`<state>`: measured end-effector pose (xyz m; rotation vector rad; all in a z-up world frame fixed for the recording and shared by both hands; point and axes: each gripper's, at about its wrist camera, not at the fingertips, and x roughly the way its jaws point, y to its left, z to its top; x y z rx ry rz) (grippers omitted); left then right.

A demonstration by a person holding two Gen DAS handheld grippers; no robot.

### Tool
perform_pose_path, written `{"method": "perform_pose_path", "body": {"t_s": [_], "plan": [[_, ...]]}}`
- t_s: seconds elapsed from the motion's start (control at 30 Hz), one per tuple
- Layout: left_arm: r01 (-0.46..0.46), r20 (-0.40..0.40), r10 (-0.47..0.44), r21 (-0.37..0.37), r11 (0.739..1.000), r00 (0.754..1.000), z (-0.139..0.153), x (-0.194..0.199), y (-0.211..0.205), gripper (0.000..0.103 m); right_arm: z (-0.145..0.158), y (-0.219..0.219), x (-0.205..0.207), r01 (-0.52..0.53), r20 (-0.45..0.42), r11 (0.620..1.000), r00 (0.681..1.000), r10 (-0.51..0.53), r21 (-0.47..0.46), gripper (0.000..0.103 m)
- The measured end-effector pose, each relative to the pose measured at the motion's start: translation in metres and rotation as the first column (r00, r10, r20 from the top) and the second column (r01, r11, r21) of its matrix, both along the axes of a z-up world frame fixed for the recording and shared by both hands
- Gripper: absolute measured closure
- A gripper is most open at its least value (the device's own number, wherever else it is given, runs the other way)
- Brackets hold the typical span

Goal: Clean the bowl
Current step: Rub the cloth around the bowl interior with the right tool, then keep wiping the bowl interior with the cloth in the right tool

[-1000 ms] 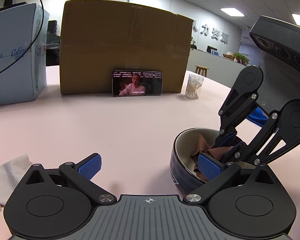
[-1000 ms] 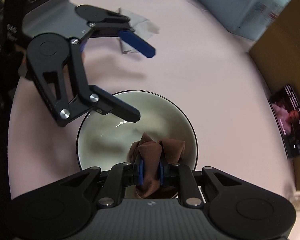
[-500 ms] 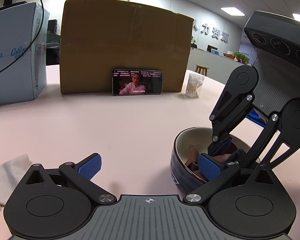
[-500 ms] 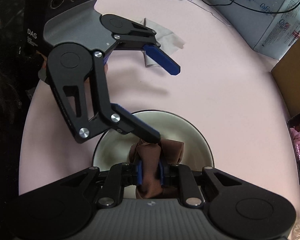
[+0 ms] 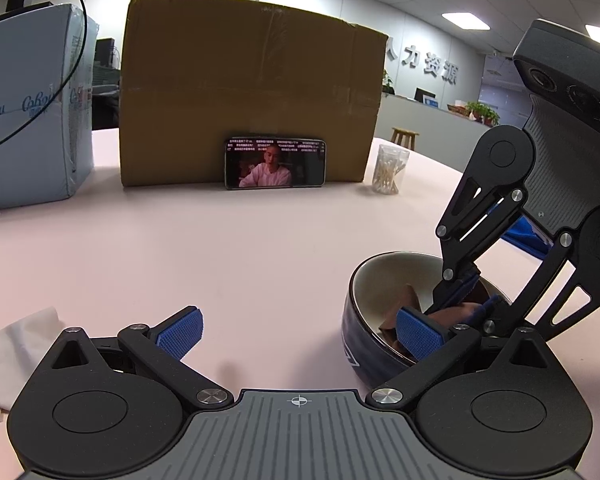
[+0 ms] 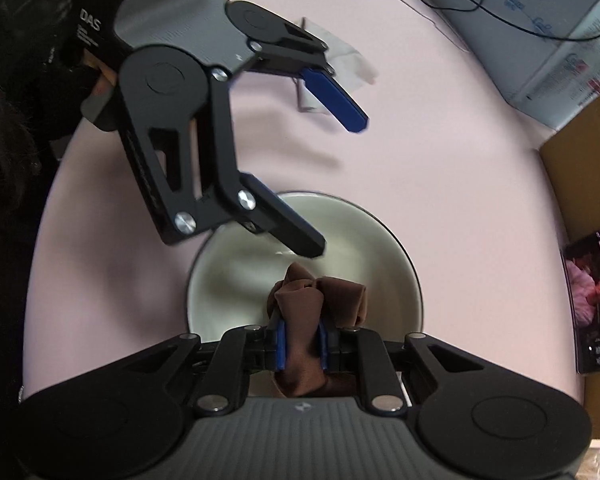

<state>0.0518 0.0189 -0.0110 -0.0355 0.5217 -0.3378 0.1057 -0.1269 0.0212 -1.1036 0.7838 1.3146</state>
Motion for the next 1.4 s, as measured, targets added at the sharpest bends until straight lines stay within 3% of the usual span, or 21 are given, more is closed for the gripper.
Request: {"method": "perform_pose_path", "body": {"t_s": [0.3,0.47,0.8,1.13,1.4], "plan": [[0.001,-0.006,-0.001,-0.004,1.0,1.0,-0.001,0.001,0.001,0.0,-0.001,0.004,0.008,-0.011,0.004,1.0,1.0,0.011,0.02,0.085],[0.001,-0.008,-0.001,-0.004,1.0,1.0,-0.001,0.0,0.0,0.0,-0.001,-0.002,0.012,0.009,0.033,1.0,0.999,-0.008,-0.016,0.085],[0.003,-0.006,-0.003,-0.002,1.0,1.0,0.0,-0.003,-0.002,0.0,0.003,-0.003,-0.001,-0.036,-0.004,0.999,0.999,0.036,-0.029,0.086],[0.003,-0.007,-0.003,-0.003,1.0,1.0,-0.001,-0.002,-0.004,0.0,0.002,-0.002,0.005,-0.026,0.045,0.999,0.999,0.027,-0.026,0.086],[0.004,-0.007,-0.004,-0.003,1.0,1.0,-0.001,-0.002,-0.004,0.0,0.003,-0.01,0.006,-0.016,0.066,0.997,0.998,0.021,-0.074,0.086]]}}
